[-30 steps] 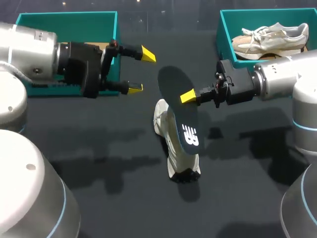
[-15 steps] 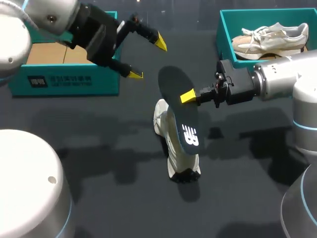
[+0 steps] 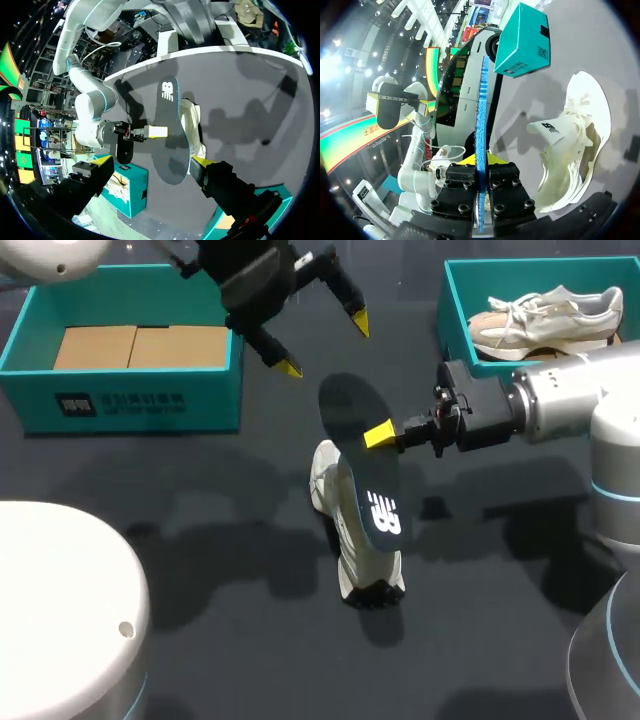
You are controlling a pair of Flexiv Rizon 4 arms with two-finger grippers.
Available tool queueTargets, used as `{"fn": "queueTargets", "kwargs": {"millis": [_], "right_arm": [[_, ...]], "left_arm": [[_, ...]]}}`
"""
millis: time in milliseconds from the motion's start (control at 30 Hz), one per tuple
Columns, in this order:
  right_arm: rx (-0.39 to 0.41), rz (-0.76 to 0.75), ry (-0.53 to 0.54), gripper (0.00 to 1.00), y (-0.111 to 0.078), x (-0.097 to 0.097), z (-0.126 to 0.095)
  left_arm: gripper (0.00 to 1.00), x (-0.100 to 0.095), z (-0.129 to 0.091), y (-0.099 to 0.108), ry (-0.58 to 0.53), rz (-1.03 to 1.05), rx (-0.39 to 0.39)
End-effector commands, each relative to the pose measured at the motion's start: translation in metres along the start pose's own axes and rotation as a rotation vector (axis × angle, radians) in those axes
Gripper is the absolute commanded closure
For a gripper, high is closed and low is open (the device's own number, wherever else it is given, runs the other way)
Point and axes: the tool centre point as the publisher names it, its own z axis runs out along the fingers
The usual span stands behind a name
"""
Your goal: Take the shoe out of the shoebox, open the shoe tongue, remove and reinsert the insole, then place the shoe into the shoebox
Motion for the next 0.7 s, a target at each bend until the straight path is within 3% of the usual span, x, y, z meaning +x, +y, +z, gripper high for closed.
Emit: {"fn": "queueTargets", "kwargs": {"millis": [33, 400, 700], "right_arm": [[-0.001, 0.0, -0.003, 1.0, -0.001, 0.0, 0.001], [-0.001, 0.0, -0.003, 1.0, -0.001, 0.0, 0.001], [-0.001, 0.0, -0.003, 1.0, -0.001, 0.0, 0.001]], "left_arm": [[0.0, -0.013, 0.002, 0.001, 0.383, 0.007, -0.007], [0.0, -0.03, 0.014, -0.002, 0.493, 0.012, -0.006], [0.0, -0.031, 0.029, 0.004, 0.553, -0.007, -0.016]]}}
